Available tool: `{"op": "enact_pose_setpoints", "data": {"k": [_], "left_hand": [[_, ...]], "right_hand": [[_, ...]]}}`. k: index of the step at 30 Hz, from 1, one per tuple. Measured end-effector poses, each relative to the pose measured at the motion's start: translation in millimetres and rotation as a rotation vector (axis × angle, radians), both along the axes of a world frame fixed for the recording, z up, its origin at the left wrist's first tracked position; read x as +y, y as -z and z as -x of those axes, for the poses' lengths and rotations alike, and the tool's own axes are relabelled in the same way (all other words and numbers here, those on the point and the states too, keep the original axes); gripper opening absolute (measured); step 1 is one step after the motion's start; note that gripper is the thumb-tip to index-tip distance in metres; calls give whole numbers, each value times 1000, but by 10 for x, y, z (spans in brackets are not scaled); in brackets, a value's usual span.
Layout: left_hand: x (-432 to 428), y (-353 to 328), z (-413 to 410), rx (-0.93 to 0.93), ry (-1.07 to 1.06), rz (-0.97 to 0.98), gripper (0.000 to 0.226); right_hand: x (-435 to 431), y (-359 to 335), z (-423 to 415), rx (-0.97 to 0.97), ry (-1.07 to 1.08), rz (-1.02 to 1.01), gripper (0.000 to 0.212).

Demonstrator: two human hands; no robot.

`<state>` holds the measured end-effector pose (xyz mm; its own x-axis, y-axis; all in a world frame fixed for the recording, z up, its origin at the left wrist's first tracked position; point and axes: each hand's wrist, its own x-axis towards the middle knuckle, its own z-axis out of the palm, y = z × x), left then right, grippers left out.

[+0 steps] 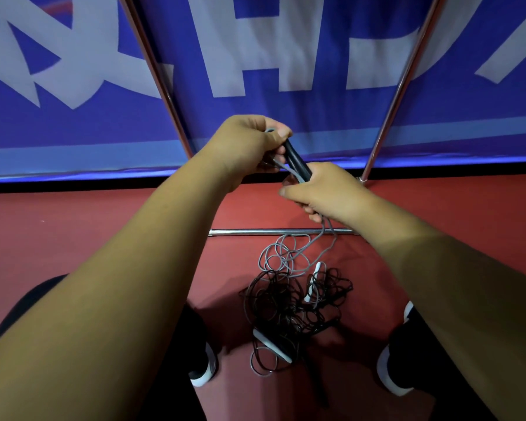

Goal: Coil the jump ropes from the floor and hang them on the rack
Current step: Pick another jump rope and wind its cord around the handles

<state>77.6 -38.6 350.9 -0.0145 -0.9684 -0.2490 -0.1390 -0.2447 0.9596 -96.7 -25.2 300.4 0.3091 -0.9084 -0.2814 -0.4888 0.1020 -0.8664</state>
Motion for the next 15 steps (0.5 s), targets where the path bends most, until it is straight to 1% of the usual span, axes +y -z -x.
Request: {"op": "enact_pose_setpoints", "data": {"k": [3,6,8,9,10,12,13,15], "left_hand": [[-27,46,16,-40,-49,78,10],[-55,73,25,-28,-97,104,12],[-52,69,37,-35,-112,113,13],[-47,64,43,-31,-110,116,13],[-45,58,45,-15,-102,118,13],[-42,35,53,79,-76,118,18],[-44,19,54,141,-80,107,26],[-69,4,44,241,-159,34,46]], "right_hand": [[-46,18,2,51,44,45,24],[-82,30,24,129,61,85,23],[-91,48,29,175,52,112,27],[-89,61,25,162,44,102,30],[-87,77,21,105,46,63,31],[-71,93,7,-121,85,-88,28],[-56,79,-2,-248,108,-172,25],[-34,4,-6,-439,151,-288,25]]}}
